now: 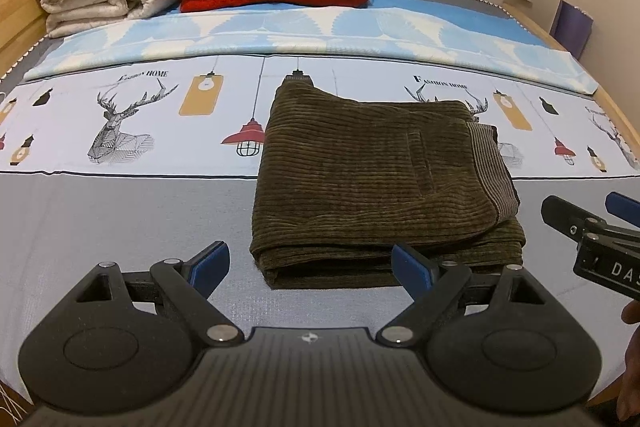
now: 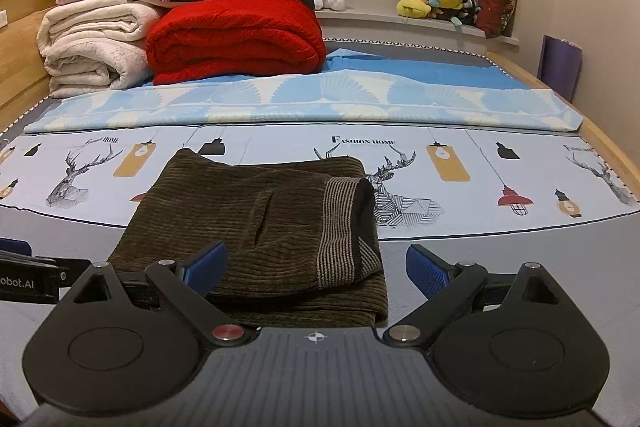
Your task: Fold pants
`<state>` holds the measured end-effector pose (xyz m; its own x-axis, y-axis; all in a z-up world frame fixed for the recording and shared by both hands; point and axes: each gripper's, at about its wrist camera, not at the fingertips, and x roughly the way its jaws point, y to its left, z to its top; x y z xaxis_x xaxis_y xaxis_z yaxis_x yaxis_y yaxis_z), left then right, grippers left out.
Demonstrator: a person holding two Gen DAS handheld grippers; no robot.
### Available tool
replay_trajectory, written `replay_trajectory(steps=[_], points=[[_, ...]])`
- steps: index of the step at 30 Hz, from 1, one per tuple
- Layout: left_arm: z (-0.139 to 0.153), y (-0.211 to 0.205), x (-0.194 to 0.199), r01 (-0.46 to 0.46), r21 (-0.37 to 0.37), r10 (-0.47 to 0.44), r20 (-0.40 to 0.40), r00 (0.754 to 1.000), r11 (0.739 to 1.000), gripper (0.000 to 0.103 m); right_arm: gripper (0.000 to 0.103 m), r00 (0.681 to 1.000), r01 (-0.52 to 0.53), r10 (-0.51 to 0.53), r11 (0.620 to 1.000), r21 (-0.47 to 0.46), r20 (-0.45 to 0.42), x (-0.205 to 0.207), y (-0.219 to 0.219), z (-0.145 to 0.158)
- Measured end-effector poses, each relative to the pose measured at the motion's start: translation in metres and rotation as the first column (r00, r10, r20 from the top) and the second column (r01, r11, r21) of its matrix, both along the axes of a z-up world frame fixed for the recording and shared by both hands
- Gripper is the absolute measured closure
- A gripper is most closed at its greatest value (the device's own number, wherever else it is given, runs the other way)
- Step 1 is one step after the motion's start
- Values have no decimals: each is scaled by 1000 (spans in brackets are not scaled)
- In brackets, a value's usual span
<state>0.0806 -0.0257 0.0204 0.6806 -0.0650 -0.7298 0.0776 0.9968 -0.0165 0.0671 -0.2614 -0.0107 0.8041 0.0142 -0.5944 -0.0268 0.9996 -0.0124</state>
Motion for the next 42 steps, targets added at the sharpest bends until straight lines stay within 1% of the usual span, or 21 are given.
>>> replay_trajectory(steps=[13, 42], points=[[-1, 3, 1, 2, -19, -2, -7, 1000, 1000, 12, 7, 1000, -10, 10, 1000, -4, -6, 0, 3, -1], [0, 1, -1, 23, -13, -23, 2, 1000, 1000, 12, 7, 1000, -18, 18, 1000, -3, -15, 2, 5, -5]])
